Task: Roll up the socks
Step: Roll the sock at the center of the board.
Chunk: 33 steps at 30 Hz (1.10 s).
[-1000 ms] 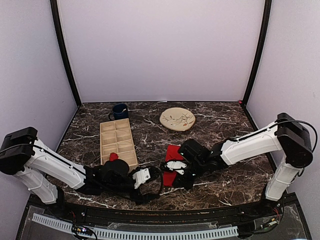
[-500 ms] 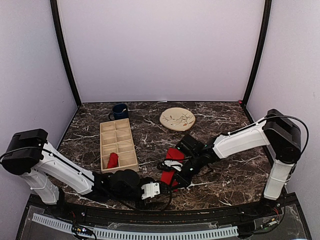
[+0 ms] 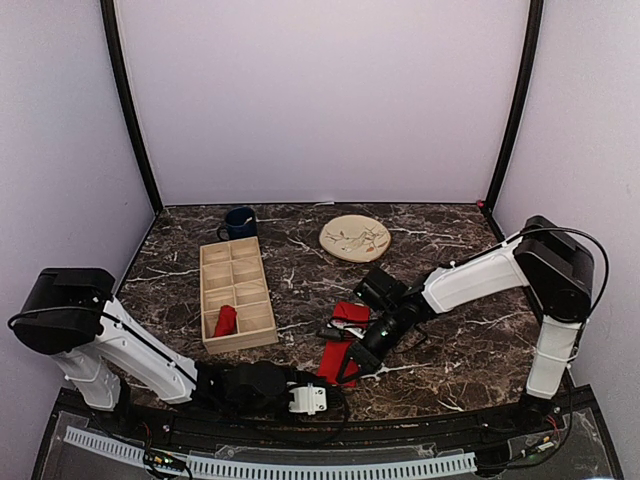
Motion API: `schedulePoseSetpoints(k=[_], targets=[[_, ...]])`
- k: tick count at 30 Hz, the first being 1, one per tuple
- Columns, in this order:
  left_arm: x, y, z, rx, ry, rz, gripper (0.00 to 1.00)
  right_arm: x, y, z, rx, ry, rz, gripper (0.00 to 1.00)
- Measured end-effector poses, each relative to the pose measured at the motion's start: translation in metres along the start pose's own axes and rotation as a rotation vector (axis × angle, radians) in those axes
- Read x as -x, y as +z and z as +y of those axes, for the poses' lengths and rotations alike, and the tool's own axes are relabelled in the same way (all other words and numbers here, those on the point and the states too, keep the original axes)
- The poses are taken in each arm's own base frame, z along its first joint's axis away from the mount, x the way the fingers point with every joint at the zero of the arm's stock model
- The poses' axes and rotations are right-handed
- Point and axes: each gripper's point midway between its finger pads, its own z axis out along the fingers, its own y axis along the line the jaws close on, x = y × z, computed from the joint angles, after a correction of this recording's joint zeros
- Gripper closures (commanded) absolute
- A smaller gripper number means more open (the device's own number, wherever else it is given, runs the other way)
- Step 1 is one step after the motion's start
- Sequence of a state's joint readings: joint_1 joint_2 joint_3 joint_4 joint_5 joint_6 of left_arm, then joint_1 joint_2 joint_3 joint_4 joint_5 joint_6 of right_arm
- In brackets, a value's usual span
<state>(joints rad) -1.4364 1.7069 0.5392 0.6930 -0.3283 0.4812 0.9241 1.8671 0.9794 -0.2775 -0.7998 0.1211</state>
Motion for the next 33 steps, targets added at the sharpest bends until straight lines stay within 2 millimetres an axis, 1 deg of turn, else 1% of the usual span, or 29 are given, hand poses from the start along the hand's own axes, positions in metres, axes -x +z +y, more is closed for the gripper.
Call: schedulePoseSetpoints(k=[5, 11, 15, 17, 23, 28, 33], targets=[[-0.003, 0.003, 0.004, 0.034, 0.057, 0.011, 0.65, 0.002, 0.0, 0.006, 0.04, 0.027, 0.001, 1.0], [-0.004, 0.004, 0.005, 0.05, 0.099, 0.015, 0.66, 0.0, 0.003, 0.008, 0.066, 0.05, 0.013, 1.0], [-0.005, 0.005, 0.005, 0.054, 0.115, 0.017, 0.8, -0.001, 0.005, 0.007, 0.076, 0.064, 0.02, 1.0], [-0.004, 0.005, 0.005, 0.057, 0.121, 0.015, 0.84, -0.001, 0.005, 0.008, 0.079, 0.067, 0.021, 1.0], [-0.005, 0.005, 0.005, 0.058, 0.136, 0.013, 0.83, 0.002, 0.004, 0.011, 0.093, 0.069, 0.018, 1.0], [-0.006, 0.006, 0.003, 0.055, 0.154, 0.017, 0.7, 0.002, 0.004, 0.011, 0.1, 0.074, 0.018, 1.0], [-0.012, 0.008, 0.001, 0.063, 0.168, 0.037, 0.69, 0.002, 0.004, 0.012, 0.105, 0.078, 0.017, 1.0]])
